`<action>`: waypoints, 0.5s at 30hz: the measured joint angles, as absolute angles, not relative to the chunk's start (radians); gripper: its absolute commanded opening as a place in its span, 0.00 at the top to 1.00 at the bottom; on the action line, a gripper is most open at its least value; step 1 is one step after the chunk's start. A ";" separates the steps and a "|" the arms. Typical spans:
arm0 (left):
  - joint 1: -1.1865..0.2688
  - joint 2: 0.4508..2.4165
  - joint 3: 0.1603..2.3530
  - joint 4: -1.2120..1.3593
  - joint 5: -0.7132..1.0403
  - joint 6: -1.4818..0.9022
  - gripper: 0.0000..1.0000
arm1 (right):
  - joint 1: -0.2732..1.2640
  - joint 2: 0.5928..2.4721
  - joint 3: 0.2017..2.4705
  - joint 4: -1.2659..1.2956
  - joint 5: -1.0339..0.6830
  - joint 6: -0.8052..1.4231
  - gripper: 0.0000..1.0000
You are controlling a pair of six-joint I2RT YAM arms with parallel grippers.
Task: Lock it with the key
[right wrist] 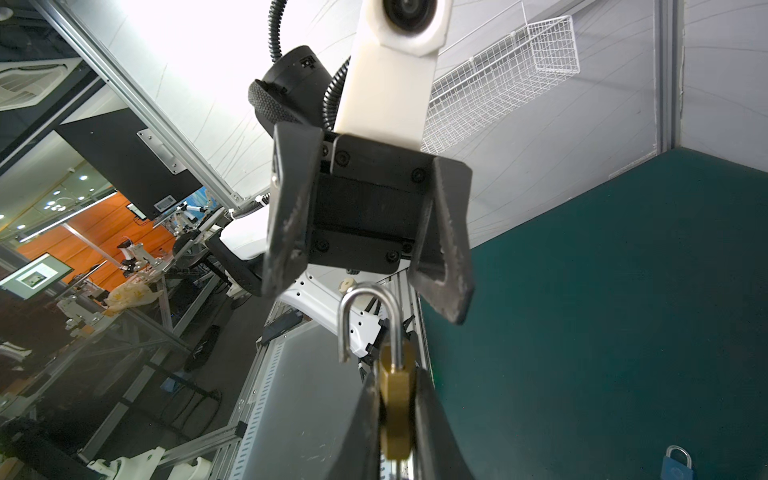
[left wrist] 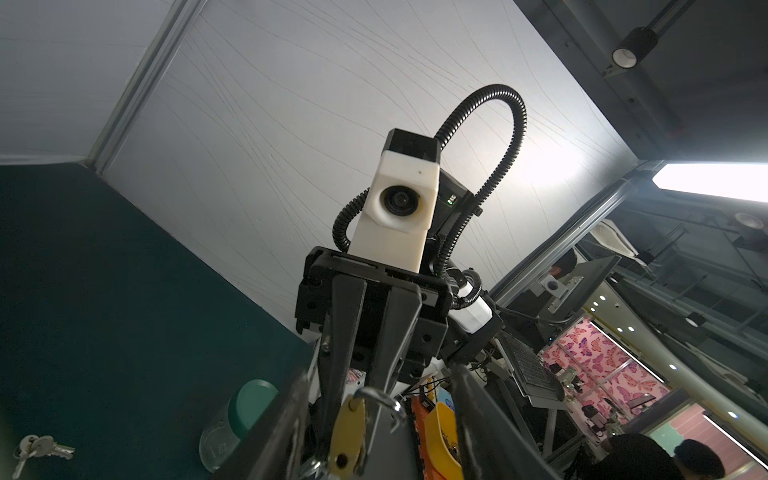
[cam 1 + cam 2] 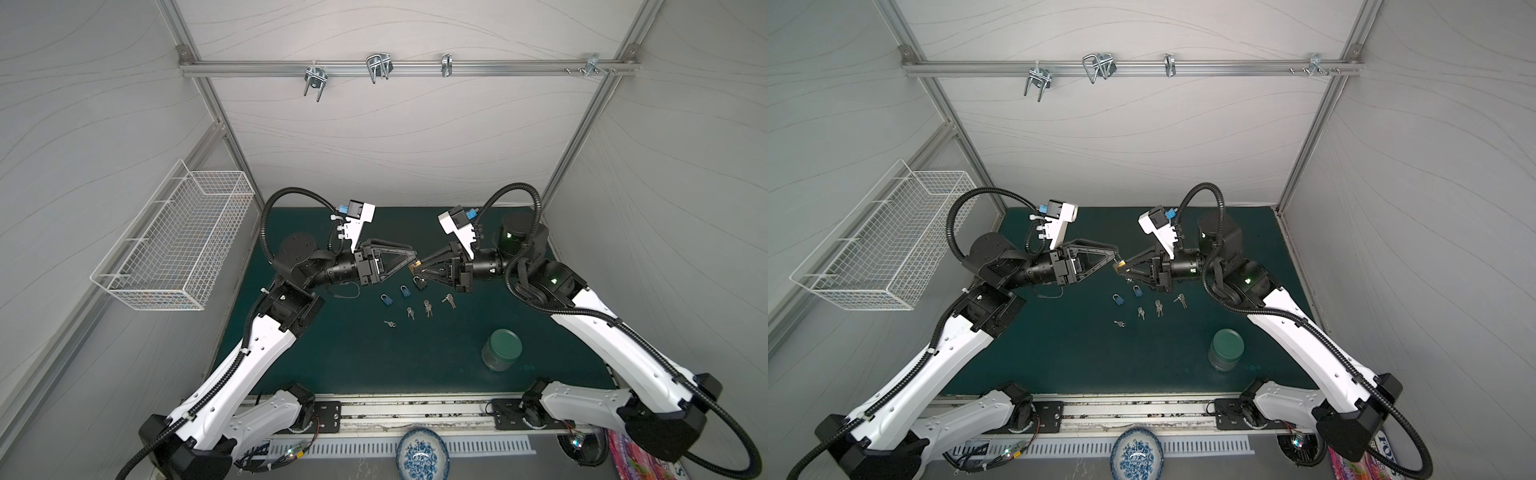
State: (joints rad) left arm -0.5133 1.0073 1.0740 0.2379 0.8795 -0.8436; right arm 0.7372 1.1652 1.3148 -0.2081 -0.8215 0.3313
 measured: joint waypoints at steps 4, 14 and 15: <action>-0.514 1.008 1.088 0.204 0.878 -0.823 0.60 | 0.737 1.166 1.323 -0.220 -0.811 0.323 1.00; -0.516 1.017 1.103 0.147 0.855 -0.785 0.93 | 0.735 1.166 1.323 -0.229 -0.802 0.314 1.00; -0.516 1.017 1.103 0.141 0.852 -0.781 0.94 | 0.735 1.166 1.323 -0.230 -0.803 0.313 1.00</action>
